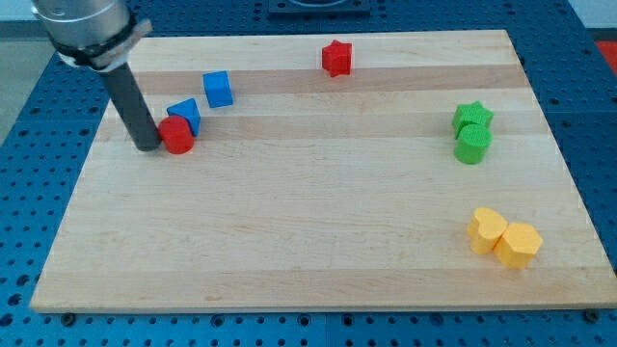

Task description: Move the red circle towards the top center

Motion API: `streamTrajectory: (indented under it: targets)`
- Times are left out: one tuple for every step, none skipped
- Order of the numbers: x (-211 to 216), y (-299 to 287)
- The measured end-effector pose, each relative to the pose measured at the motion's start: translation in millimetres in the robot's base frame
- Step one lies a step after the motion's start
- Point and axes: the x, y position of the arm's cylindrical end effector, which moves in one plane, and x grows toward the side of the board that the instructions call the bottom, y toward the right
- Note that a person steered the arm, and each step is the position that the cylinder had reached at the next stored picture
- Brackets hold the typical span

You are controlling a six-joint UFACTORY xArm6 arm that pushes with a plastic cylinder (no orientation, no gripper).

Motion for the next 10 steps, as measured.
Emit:
streamTrajectory:
  targets:
    - [3.6,35.5]
    - [-5.5,52.1]
    - [-25.3,54.8]
    - [-27.4,75.6]
    - [-27.5,115.5]
    - [-32.2,153.0]
    - [-48.7,170.1]
    - [-53.8,172.6]
    - [-41.0,174.3]
    - [-5.6,144.0]
